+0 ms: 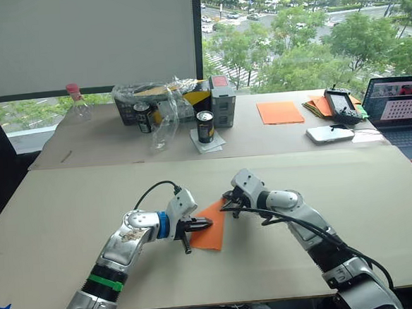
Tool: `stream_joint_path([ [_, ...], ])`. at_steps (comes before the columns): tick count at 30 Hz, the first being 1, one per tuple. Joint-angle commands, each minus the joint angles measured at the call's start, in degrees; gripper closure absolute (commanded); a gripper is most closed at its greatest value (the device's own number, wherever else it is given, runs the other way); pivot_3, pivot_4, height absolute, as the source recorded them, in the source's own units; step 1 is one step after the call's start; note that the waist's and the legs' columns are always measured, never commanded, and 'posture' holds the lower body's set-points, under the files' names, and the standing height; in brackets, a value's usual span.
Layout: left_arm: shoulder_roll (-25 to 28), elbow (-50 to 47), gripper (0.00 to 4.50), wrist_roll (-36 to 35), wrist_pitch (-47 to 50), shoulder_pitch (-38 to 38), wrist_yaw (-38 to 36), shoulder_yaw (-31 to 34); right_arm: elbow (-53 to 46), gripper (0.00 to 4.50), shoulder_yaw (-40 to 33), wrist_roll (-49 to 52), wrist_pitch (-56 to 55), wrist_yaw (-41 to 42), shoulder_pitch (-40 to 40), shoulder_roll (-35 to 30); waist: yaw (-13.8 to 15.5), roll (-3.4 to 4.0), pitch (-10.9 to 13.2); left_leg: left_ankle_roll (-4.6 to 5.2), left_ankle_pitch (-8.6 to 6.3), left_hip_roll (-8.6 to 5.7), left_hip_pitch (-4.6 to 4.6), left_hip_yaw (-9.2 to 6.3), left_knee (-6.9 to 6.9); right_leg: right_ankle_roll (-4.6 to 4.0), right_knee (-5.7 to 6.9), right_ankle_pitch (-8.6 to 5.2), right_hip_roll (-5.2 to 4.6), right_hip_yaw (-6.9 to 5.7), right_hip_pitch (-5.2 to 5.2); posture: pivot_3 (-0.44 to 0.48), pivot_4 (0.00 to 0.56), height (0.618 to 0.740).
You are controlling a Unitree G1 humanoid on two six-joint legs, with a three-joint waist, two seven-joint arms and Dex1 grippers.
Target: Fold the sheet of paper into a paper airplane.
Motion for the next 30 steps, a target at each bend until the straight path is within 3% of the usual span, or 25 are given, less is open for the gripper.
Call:
stream_joint_path([
  [1, 0.5, 0.0, 4.48, 0.0, 1.6, 0.7, 0.1, -0.1, 2.4, 4.50, -0.9, -1.5, -0.3, -0.8, 0.1, -0.3, 0.0, 0.00, 0.0, 0.00, 0.00, 0.00, 0.01, 0.00, 0.00, 0.00, 0.00, 0.00, 0.00, 0.00, 0.00, 0.000, 0.150, 0.715],
  [6, 0.4, 0.0, 4.48, -0.5, 2.4, 0.6, 0.5, 0.3, -3.8, 4.50, -4.7, 1.9, -4.7, 0.7, 0.5, -0.6, 0.1, 0.00, 0.0, 0.00, 0.00, 0.00, -0.03, -0.01, -0.01, 0.00, -0.03, 0.00, 0.00, -0.01, -0.02, 0.000, 0.150, 0.715],
  [11, 0.2, 0.3, 4.48, -0.7, 2.5, 0.5, 0.6, 0.3, -11.8, 4.50, -6.3, 6.6, -1.9, 5.8, 4.1, -1.4, 0.0, 0.01, 0.0, 0.01, -0.01, 0.00, -0.17, 0.00, -0.05, 0.00, -0.03, 0.00, 0.00, 0.00, -0.19, 0.000, 0.150, 0.715],
  [23, -0.6, 1.1, 4.48, -0.7, 2.5, -0.3, 0.4, -0.3, -2.4, 4.50, -2.2, 4.2, -3.6, 10.2, 3.7, 0.5, -0.1, 0.01, 0.0, 0.01, -0.01, 0.00, -0.17, 0.03, -0.06, 0.00, -0.04, 0.00, 0.00, 0.01, -0.20, 0.000, 0.150, 0.715],
  [30, 0.0, -0.2, 4.48, -1.3, 3.5, 0.7, 0.7, 0.8, -2.4, 4.50, 0.6, 3.1, -5.1, 14.4, 6.7, -1.2, 0.0, 0.01, 0.0, 0.01, -0.01, 0.00, -0.16, 0.02, -0.07, 0.01, -0.05, -0.01, 0.00, 0.01, -0.18, 0.000, 0.150, 0.715],
])
